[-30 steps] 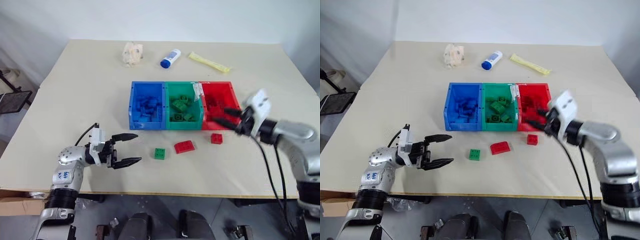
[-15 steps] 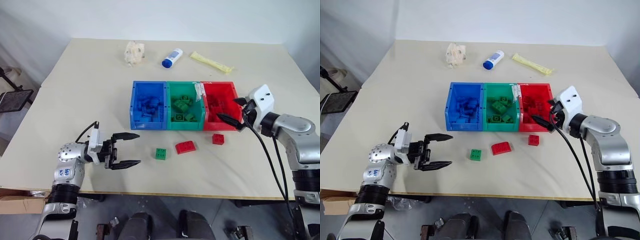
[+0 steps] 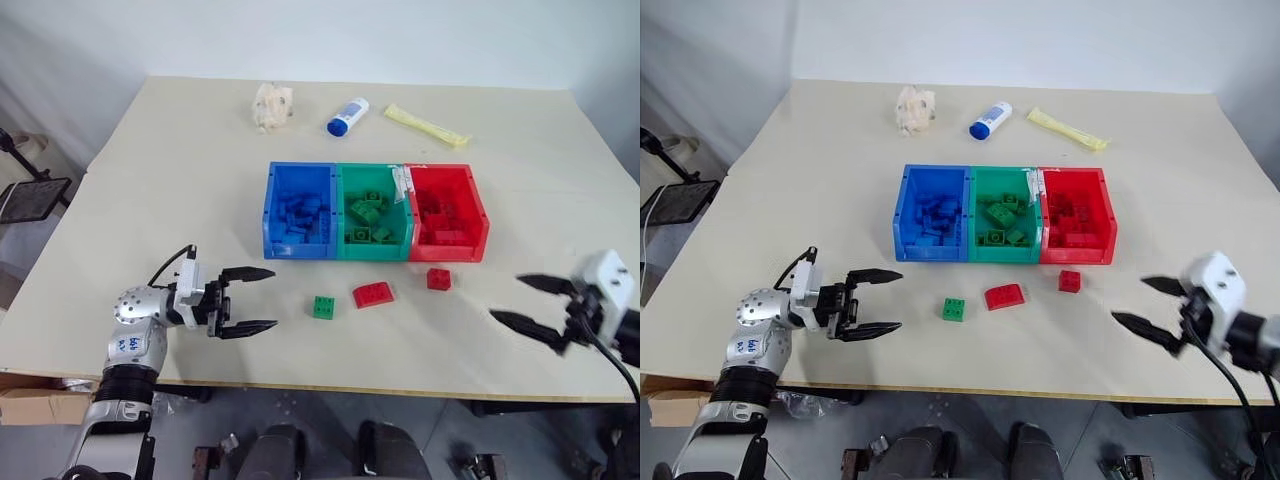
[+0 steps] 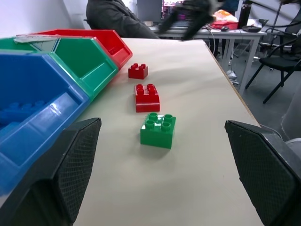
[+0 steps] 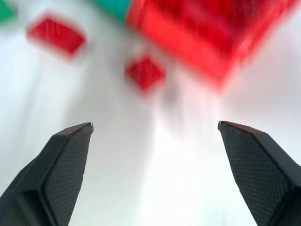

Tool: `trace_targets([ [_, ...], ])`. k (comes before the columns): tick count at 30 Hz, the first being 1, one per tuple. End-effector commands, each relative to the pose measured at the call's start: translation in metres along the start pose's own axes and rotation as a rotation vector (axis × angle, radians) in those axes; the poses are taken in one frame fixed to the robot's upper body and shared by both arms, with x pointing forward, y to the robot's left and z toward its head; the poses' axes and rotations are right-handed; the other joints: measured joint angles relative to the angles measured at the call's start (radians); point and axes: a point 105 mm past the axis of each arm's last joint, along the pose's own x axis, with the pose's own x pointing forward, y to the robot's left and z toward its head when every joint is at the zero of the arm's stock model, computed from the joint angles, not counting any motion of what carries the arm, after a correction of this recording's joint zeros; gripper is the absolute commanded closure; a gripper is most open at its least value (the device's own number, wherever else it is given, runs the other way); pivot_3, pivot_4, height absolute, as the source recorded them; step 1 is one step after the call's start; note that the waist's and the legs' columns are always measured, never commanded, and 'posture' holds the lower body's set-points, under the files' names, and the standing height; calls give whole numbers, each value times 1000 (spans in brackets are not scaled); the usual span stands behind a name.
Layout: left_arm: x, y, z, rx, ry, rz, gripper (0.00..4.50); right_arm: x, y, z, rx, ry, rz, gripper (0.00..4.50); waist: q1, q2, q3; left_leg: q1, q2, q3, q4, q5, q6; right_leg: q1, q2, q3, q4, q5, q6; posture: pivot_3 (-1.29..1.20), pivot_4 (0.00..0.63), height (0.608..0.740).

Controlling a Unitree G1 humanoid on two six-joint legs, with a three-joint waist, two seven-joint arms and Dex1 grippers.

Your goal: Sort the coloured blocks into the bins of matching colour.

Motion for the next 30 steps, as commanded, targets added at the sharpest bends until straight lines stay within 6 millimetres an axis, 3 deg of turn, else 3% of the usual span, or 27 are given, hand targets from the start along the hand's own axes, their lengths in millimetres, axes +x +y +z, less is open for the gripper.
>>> trace_targets([
  [1, -1, -1, 2, 19, 4, -25, 0, -14, -3, 13, -62, -32, -42, 46, -5, 0, 0, 0, 0, 1, 0, 0, 0, 0, 0, 1, 0, 0, 0, 0, 150, 740],
  [4, 0, 0, 1, 15, 7, -29, 0, -5, -1, 15, -62, -42, -53, 46, -11, 0, 0, 2, 3, 4, 0, 0, 0, 0, -1, 2, -1, 0, 0, 0, 150, 740],
  [13, 9, 1, 3, 20, -5, -41, 0, 63, 7, 28, 13, -196, -43, 46, -2, 0, 0, 1, 3, 1, 0, -1, -2, -1, -1, 1, 0, 0, -1, 0, 150, 740],
  [18, 4, -2, 6, 25, 2, -33, 0, 102, 8, 25, 59, -232, -36, 46, -7, 0, 0, 1, 2, 0, 0, 0, -1, -1, 0, 1, 0, 0, -1, 0, 150, 740],
  [25, 1, -4, 7, 27, 10, -20, 0, 129, 13, 11, 92, -202, -30, 46, -8, 0, 0, 1, 2, 0, 0, 0, -1, -1, 1, 0, 1, 0, -1, 0, 150, 740],
  [28, 2, -5, 7, 27, 7, -20, 0, 131, 10, 7, 101, -183, -62, 666, -7, 0, 0, 1, 2, 0, 0, 0, -1, -1, 1, 0, 2, 0, -1, 0, 150, 740],
  [30, 2, -5, 7, 27, 6, -19, 0, 128, 8, 8, 97, -198, -83, 1330, -8, 0, 0, 1, 2, 0, 0, 0, -1, -1, 1, 0, 2, 0, -1, 0, 150, 740],
])
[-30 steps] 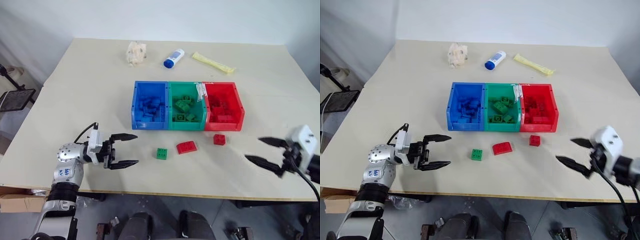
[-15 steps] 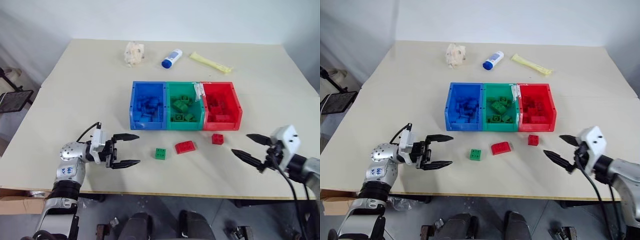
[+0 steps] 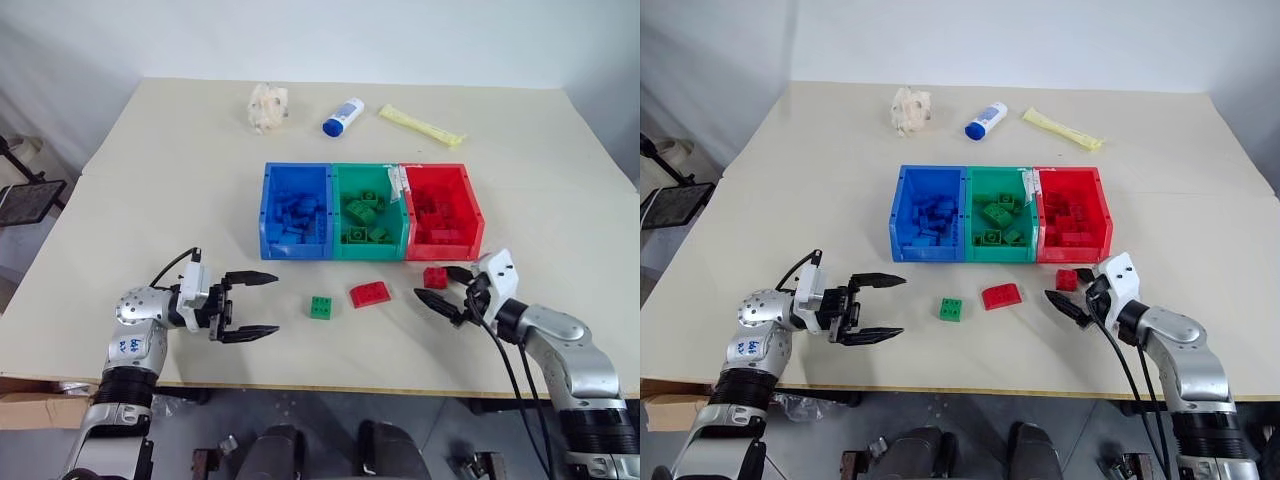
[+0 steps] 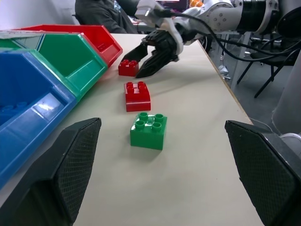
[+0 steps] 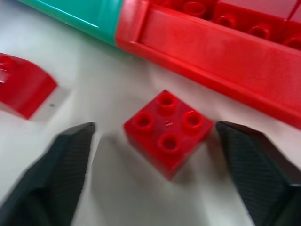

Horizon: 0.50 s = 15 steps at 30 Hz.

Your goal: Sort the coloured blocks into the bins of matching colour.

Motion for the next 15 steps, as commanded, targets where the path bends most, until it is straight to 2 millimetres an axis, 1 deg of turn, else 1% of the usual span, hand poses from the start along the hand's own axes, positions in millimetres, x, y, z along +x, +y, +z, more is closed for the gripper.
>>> trace_targets([
  [1, -3, 0, 7, 30, -13, 10, 0, -6, -3, 2, -13, -16, -39, 1652, 0, 0, 0, 0, 0, 0, 0, 0, 0, 0, 0, 0, 0, 0, 0, 0, 150, 740],
  [3, -3, -1, 7, 28, -11, 10, 0, -11, -2, 7, -28, -36, -40, 2365, 2, 0, 0, 0, 0, 0, 0, 0, 0, 0, 0, 0, 0, 0, 0, 0, 150, 740],
  [4, -4, -1, 7, 28, -11, 10, 0, -14, 1, 12, -35, -52, -37, 2455, 2, 0, 0, 0, 0, 0, 0, 0, 0, 0, 0, 0, 0, 0, 0, 0, 150, 740],
  [8, -4, 0, 7, 27, -14, 14, 0, -25, 9, 34, -81, -95, -21, 2453, 1, 0, 0, 0, 0, 0, 0, 0, 0, 0, 0, 0, 0, 0, 0, 0, 150, 740],
  [12, -3, 2, 7, 23, -15, 13, 0, -29, 12, 66, -122, -145, -9, 2453, 0, 0, 0, 0, 0, 0, 0, 0, 0, 0, 0, 1, 0, 0, 0, 0, 150, 740],
  [15, 0, 4, 6, 20, -16, 11, 0, -22, -3, 91, -173, -181, -43, 2453, -2, 0, 0, 0, 1, 0, 0, 0, 0, 0, -1, 0, 0, 0, 0, 0, 150, 740],
])
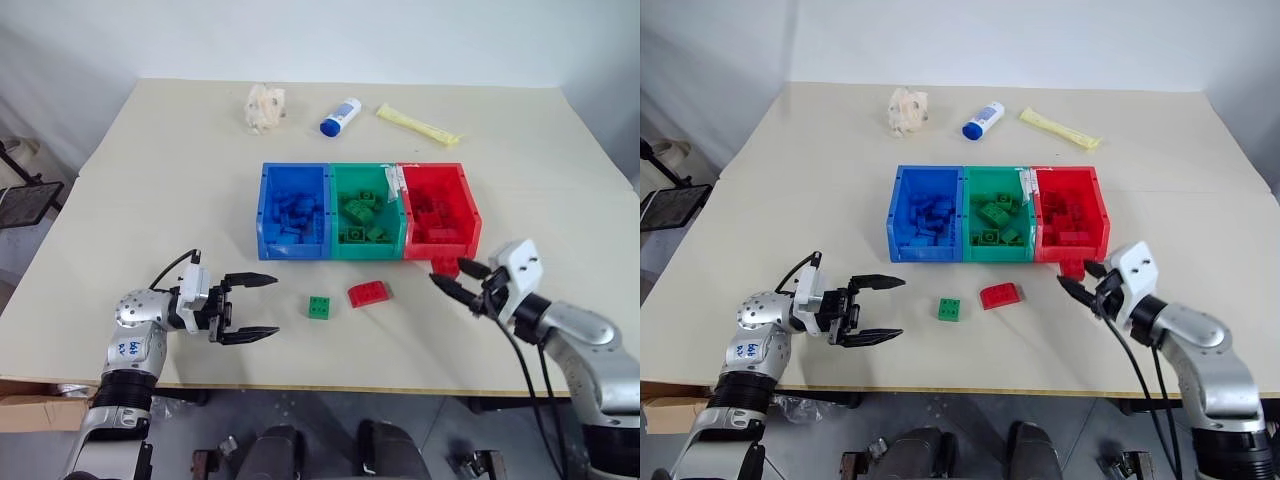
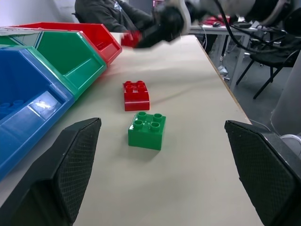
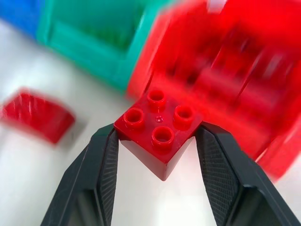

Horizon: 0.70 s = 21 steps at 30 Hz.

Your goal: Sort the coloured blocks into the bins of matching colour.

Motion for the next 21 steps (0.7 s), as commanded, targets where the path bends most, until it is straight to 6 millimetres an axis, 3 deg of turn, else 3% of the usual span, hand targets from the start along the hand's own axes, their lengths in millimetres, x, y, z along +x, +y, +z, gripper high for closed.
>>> trace_targets([
  [1, 1, 6, 7, 25, -16, 4, 0, 11, -22, 32, -83, -70, -46, 2453, -2, 0, 0, 0, 0, 0, 0, 0, 0, 0, 0, 0, 0, 0, 0, 0, 150, 740],
  [3, 3, 7, 6, 24, -19, 2, 0, 24, -41, 37, -116, -75, -103, 2453, -4, 0, 0, 0, 0, 1, 0, 0, 0, -1, 0, 0, 0, 0, 0, 0, 150, 740],
  [4, 4, 7, 6, 24, -20, 0, 0, 28, -47, 38, -128, -71, -124, 1718, -6, 0, 0, 0, 0, 2, 0, 0, 0, -1, 1, 0, 0, 0, 0, 0, 150, 740],
  [9, 5, 10, 8, 31, -23, 13, 0, 37, -59, 49, -172, -102, -132, 22, -2, 0, 0, -2, -2, -1, -1, 0, 0, -4, 1, -1, 3, 0, 0, 0, 150, 740],
  [14, 1, 7, 7, 24, -18, 29, 0, 23, -48, 44, -190, -74, -53, 22, 1, 0, 0, -4, -4, 1, -1, 0, 1, -6, 0, -3, 5, 0, 0, 0, 150, 740],
  [21, 1, 5, 6, 17, -19, 25, 0, -12, -22, 30, -197, -6, 138, 22, 2, 0, 0, -3, -3, 4, 0, 1, 3, -5, 0, -3, 4, 0, 0, 0, 150, 740],
])
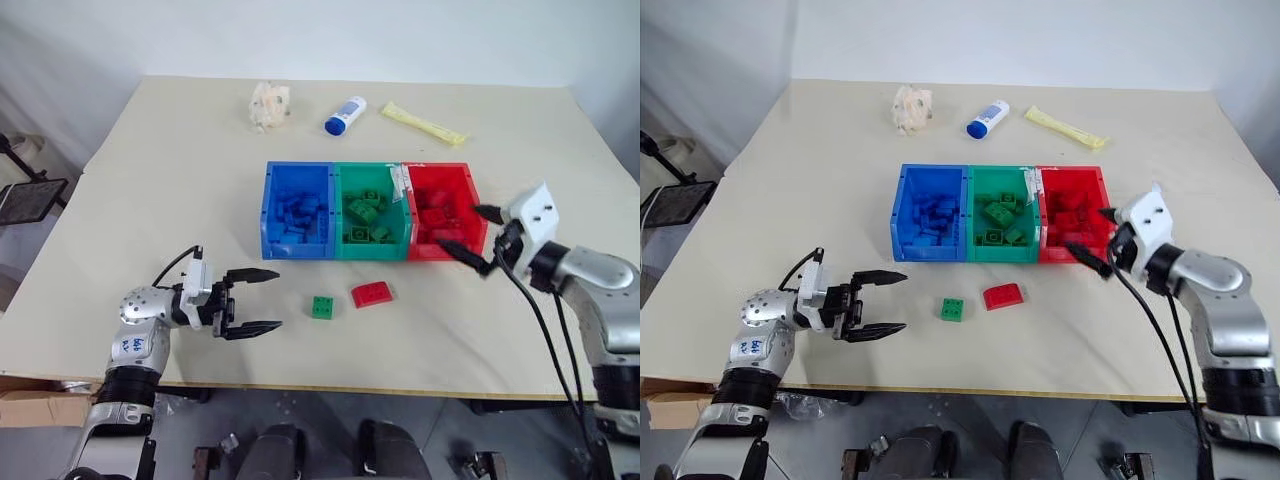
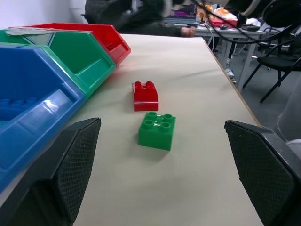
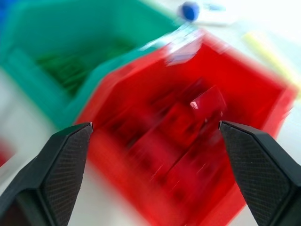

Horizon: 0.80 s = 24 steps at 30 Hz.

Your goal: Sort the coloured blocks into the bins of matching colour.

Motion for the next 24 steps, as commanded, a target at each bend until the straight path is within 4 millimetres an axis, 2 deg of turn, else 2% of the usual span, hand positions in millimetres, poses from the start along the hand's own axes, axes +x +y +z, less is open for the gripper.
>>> trace_targets([
  [1, -2, 2, 7, 29, -10, 0, 0, -21, 7, 16, -57, -36, 72, 22, 0, 0, 0, 1, 0, 1, 0, 0, 0, 0, 0, 0, 0, 0, 0, 0, 150, 740],
  [9, -4, 4, 6, 32, -4, -9, 0, -87, 28, -21, -46, 157, 200, 22, 4, 0, 0, 2, 1, -1, 0, 0, 0, 4, 0, 0, -3, 0, 0, 0, 150, 740],
  [13, -6, 5, 5, 29, 1, -12, 0, -104, 26, -24, -46, 190, 191, 22, 2, 0, 0, 2, 1, -1, 0, 0, 0, 5, 0, 1, -4, 0, 0, 0, 150, 740],
  [16, -7, 5, 5, 30, 1, -12, 0, -106, 25, -23, -49, 192, 188, 22, -1, 0, 0, 3, 3, 1, 0, 0, 0, 5, -1, 2, -5, 0, 0, 0, 150, 740],
  [20, -6, 6, 5, 32, -1, -13, 0, -98, 26, -20, -53, 178, 195, 22, 1, 0, 0, 3, 4, 0, 0, 0, -1, 5, -1, 3, -6, 0, 0, 0, 150, 740],
  [24, -6, 6, 5, 34, -5, -12, 0, -80, 37, -16, -65, 161, 265, 22, 1, 0, 0, 3, 3, -1, 0, 0, -1, 5, -2, 3, -6, 0, 0, 0, 150, 740],
])
